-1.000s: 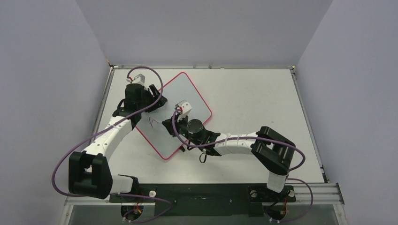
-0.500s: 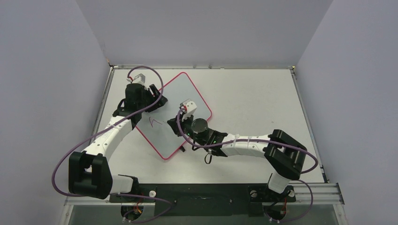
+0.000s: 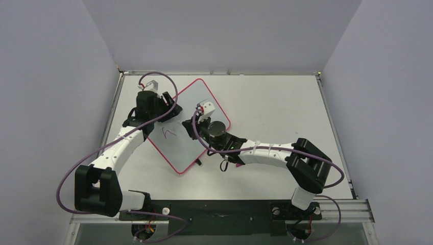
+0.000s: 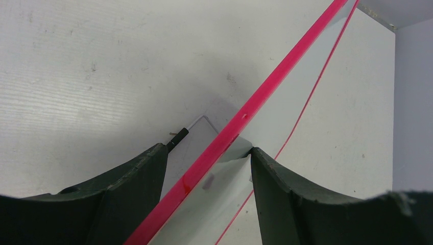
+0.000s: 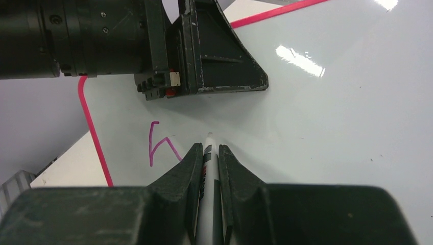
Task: Write a sentence on the whiteboard
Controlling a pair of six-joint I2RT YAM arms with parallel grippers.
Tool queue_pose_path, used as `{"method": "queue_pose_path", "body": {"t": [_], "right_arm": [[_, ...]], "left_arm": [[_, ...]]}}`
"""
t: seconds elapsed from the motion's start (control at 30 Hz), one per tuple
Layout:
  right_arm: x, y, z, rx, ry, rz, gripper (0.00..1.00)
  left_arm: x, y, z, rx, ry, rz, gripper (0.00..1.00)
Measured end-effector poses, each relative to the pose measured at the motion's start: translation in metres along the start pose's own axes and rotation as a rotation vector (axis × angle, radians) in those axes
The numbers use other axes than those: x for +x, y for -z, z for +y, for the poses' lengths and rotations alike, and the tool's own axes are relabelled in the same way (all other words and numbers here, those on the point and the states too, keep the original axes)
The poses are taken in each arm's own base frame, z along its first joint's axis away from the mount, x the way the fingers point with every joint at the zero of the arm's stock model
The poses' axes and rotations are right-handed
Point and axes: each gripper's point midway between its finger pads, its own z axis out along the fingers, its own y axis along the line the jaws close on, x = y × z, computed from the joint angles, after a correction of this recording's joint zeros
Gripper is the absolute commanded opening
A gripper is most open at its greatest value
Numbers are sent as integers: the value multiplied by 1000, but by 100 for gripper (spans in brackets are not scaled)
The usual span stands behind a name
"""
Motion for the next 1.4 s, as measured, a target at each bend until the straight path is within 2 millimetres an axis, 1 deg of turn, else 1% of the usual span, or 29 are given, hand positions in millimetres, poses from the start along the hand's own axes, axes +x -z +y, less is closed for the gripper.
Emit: {"method": "queue_pose_path", "body": {"t": [0.27, 0.53, 0.97, 1.1, 1.4], "right_arm": [[15, -10, -2, 11, 10, 43, 0], [23, -15, -2, 12, 14, 63, 0], [11, -22, 8, -19, 7, 45, 0], [18, -24, 10, -35, 8, 60, 0], [21, -23, 17, -71, 5, 69, 0]], "left_arm": [[0, 0, 0, 0, 0, 0, 46], [0, 0, 0, 3, -1, 1, 46], [0, 0, -1, 4, -2, 2, 46], [0, 0, -1, 3, -3, 2, 46], [0, -2, -1, 8, -2, 9, 46]]}}
